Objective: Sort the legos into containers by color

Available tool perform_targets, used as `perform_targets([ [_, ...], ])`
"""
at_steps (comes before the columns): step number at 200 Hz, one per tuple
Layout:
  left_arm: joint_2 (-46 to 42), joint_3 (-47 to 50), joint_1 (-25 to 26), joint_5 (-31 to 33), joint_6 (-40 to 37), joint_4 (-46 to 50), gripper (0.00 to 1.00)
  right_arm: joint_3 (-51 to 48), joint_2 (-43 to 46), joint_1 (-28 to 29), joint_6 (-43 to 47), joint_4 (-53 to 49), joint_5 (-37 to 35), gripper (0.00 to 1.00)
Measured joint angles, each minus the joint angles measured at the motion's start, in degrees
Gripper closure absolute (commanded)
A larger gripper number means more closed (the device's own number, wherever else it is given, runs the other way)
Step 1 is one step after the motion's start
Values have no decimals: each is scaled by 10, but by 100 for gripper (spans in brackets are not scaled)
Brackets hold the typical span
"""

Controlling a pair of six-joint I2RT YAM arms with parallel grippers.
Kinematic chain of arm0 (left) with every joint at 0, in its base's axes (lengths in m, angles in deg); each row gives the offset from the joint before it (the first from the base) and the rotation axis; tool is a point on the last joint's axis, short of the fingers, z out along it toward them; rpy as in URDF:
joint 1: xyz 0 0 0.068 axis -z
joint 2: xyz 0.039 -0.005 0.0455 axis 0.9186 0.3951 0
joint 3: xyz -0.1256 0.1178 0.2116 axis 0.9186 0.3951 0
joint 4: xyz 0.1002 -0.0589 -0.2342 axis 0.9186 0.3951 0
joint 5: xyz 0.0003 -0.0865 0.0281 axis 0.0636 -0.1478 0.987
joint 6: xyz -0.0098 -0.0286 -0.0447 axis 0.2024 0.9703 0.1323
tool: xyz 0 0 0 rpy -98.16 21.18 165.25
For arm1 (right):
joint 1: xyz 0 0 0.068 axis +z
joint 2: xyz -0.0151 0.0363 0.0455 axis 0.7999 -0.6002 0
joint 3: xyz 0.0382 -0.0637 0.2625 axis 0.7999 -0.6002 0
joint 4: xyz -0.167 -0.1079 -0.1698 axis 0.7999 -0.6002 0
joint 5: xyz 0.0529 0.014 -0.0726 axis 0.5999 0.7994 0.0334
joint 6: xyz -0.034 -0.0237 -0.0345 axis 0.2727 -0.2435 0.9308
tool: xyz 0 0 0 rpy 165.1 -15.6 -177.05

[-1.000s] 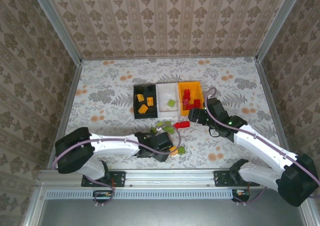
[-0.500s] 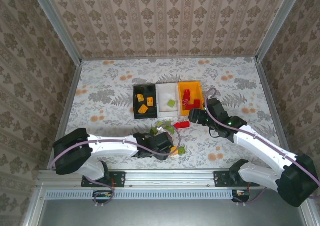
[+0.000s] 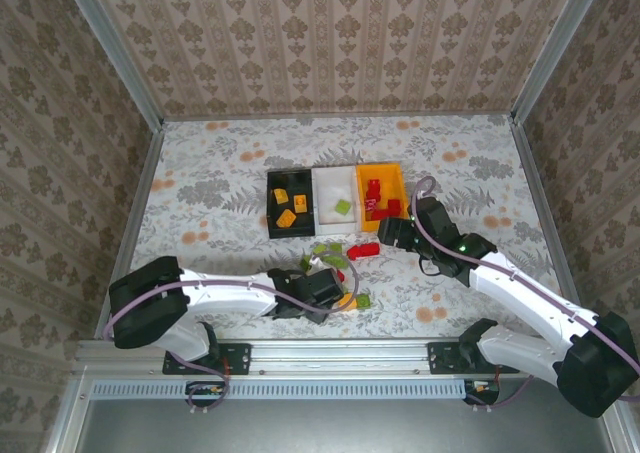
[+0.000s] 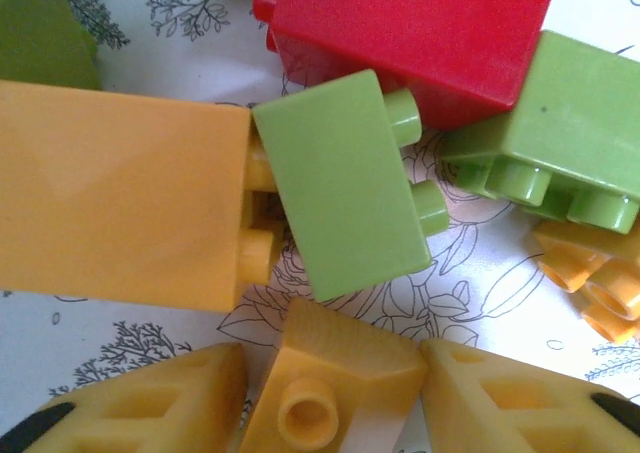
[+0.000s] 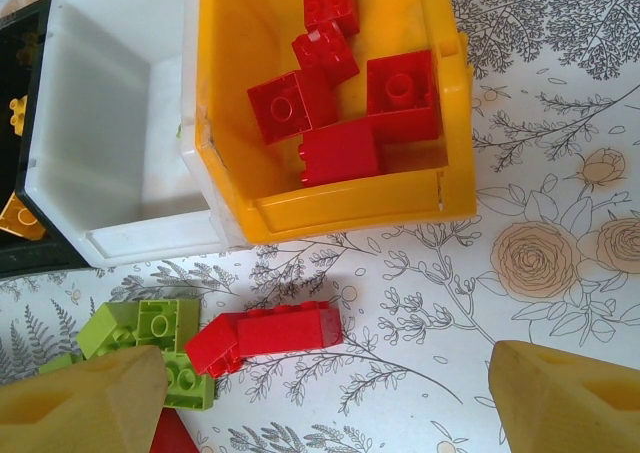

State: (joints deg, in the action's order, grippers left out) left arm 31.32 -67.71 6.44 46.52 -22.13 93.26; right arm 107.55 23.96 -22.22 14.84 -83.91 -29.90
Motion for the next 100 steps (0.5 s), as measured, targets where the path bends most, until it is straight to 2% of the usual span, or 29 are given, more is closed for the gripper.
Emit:
perform_targets([
  [58, -16, 0, -1, 0, -4, 10, 65, 0, 0, 0, 0, 0, 0, 15],
  [100, -117, -15, -4, 12, -4, 66, 65, 0, 0, 0, 0, 0, 0, 14],
])
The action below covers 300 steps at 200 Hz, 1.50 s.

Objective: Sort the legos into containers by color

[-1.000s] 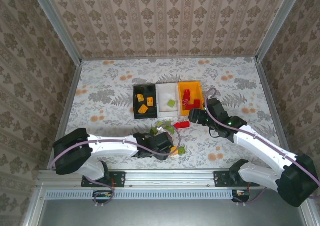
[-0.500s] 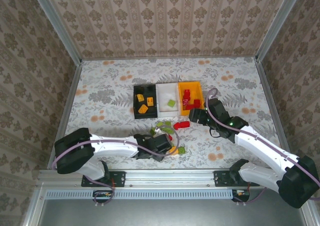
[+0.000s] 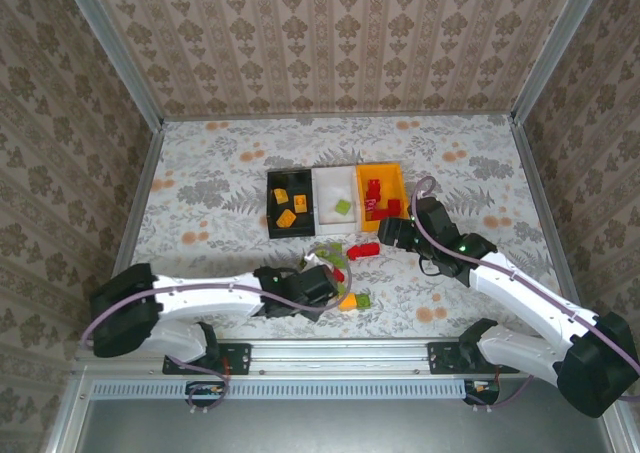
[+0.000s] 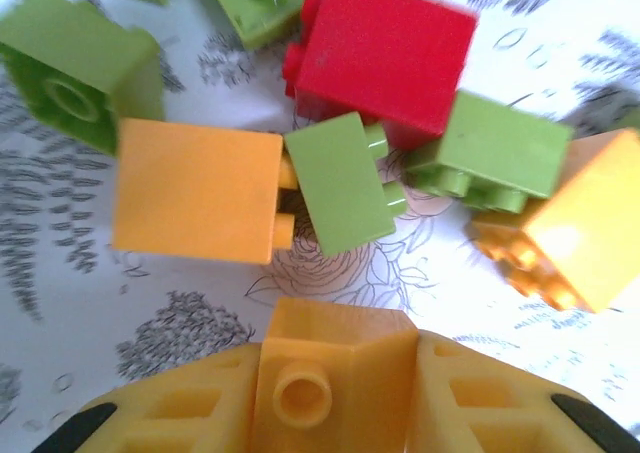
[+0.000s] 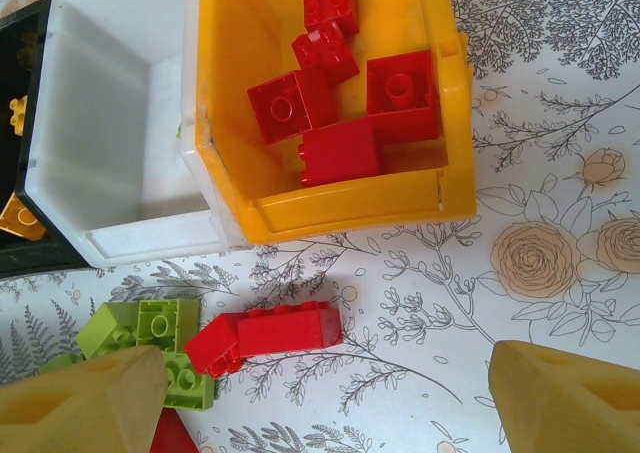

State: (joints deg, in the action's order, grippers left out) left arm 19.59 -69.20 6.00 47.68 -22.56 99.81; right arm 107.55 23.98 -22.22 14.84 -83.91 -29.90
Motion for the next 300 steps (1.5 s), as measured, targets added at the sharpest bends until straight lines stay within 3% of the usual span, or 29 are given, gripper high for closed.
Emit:
perform_targets([
  [19, -45, -27, -33, 3, -12, 26, 65, 0, 2, 0, 0, 0, 0, 14],
  [53, -61, -106, -172, -9, -66, 45, 65, 0, 3, 0, 0, 0, 0, 14],
  [88, 32, -198, -286, -25, -129, 37, 65, 0, 3, -1, 0, 0, 0, 14],
  [135, 202, -290, -373, -40, -172, 25, 64, 0, 3, -2, 0, -5, 0, 14],
  [157, 262, -330, -387, -40, -182, 24, 59, 0, 3, -2, 0, -7, 0, 14],
  [196, 296, -355, -394, -42, -195, 25, 31, 0, 4, -3, 1, -10, 5, 13],
  [220, 282, -354, -393, -45, -193, 25, 19, 0, 4, -3, 3, -15, 12, 13],
  [244, 224, -340, -382, -56, -189, 17, 10, 0, 4, -3, 5, -15, 21, 13],
  [251, 196, -330, -377, -59, -187, 14, 1, 0, 3, -3, 5, -15, 27, 12],
  [300, -37, -194, -307, -78, -154, -33, 0, -16, -27, 43, 7, -13, 43, 12],
])
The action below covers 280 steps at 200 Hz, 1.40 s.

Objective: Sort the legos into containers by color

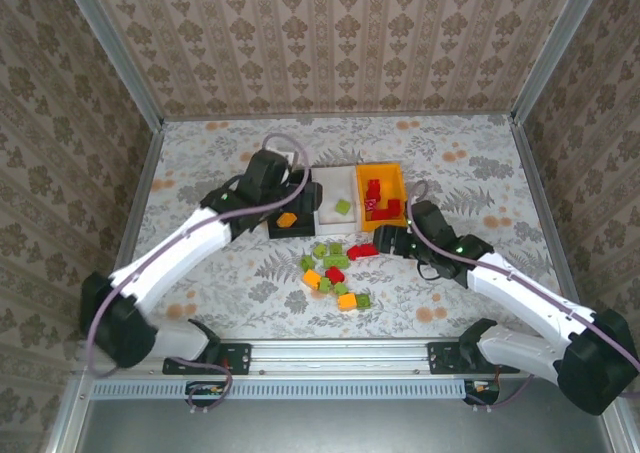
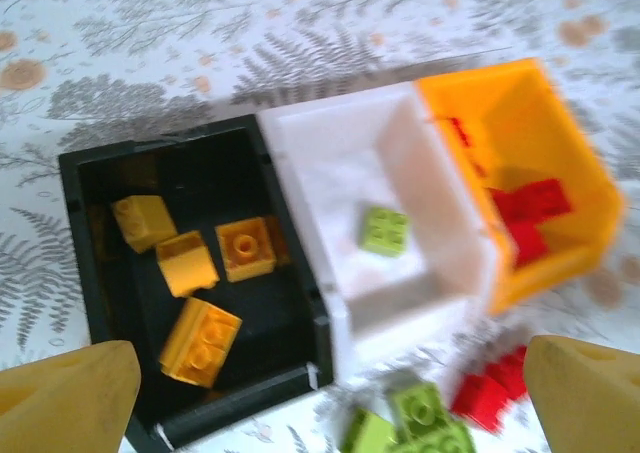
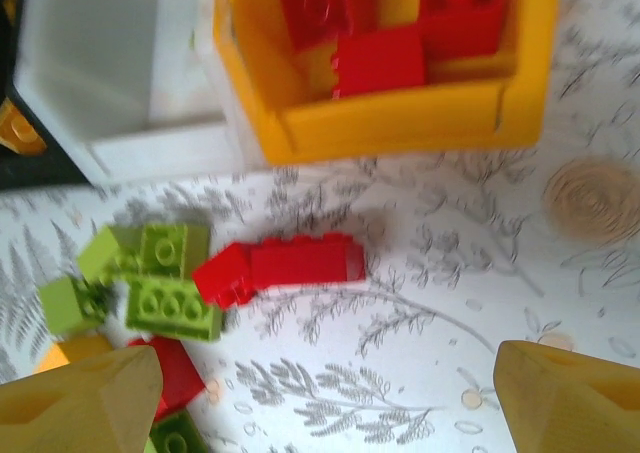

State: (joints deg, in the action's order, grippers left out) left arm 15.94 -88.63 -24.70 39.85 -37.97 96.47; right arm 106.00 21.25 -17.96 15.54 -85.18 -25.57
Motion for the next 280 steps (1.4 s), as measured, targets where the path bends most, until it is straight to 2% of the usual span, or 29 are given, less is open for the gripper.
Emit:
perform_targets([
  [42, -140, 169, 42, 0, 55, -24, 0, -2, -89, 46, -7, 28, -1, 13],
  [65, -175, 233, 53, 0, 85, -24, 0, 1, -124, 70, -9, 33, -3, 15],
  [96, -219, 283, 56, 0, 116, -23, 0, 2, -126, 108, -9, 33, -1, 18],
  [148, -277, 305, 56, 7, 137, -9, 0, 1, -121, 214, 6, 22, -2, 16],
  [184, -294, 310, 56, 17, 141, 9, 0, 39, -151, 274, 29, 5, -31, 16],
  [236, -309, 321, 52, 22, 146, 21, 0, 74, -216, 283, 63, 7, -45, 19],
  [280, -316, 334, 38, 21, 150, 30, 0, 80, -253, 295, 78, 3, -37, 26],
])
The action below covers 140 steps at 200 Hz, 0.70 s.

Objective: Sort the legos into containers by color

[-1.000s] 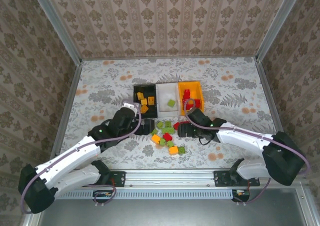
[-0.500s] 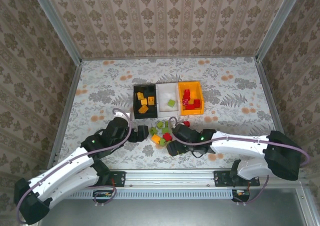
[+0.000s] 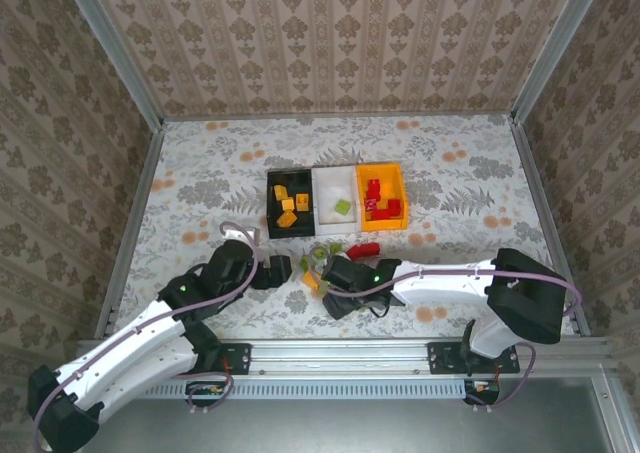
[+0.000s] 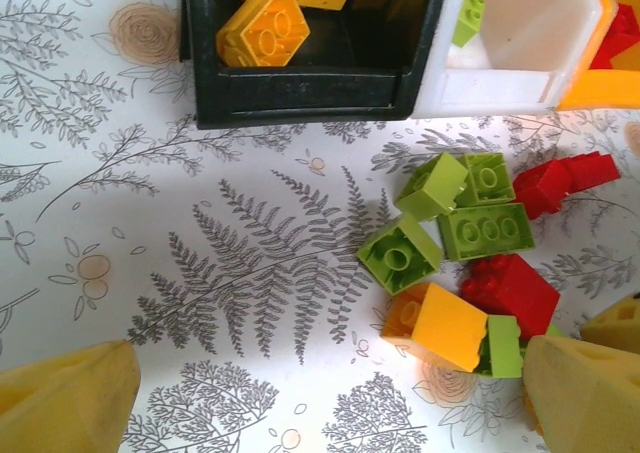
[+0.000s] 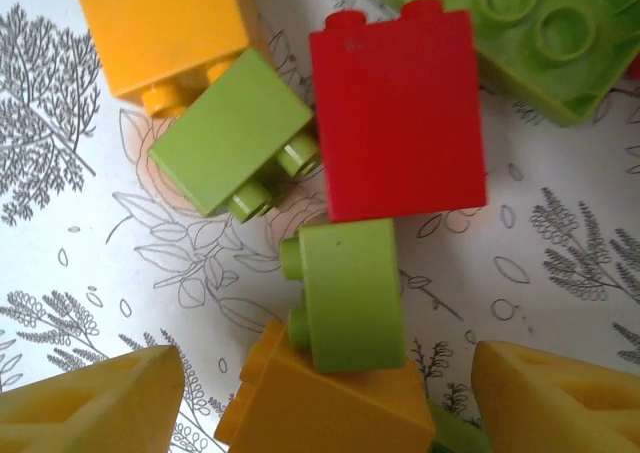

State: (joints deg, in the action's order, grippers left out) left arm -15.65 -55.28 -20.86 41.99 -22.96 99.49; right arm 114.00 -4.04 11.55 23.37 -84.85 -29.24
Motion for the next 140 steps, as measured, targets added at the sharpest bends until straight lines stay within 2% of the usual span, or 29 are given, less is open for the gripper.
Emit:
perform_targets([
  [26, -5, 5, -12, -2, 0, 5, 0, 3, -3, 28, 1, -4, 14, 28],
  [80, -29, 12, -23, -11, 0, 7, 0, 31, -24, 61, -23, -16, 5, 24],
  [100, -30, 19, -26, -14, 0, 9, 0, 42, -49, 61, -27, -17, -6, 27],
  [123, -30, 26, -29, -16, 0, 11, 0, 42, -70, 61, -28, -19, -11, 37],
  [140, -30, 29, -29, -17, 0, 11, 0, 43, -71, 61, -27, -21, -12, 39],
])
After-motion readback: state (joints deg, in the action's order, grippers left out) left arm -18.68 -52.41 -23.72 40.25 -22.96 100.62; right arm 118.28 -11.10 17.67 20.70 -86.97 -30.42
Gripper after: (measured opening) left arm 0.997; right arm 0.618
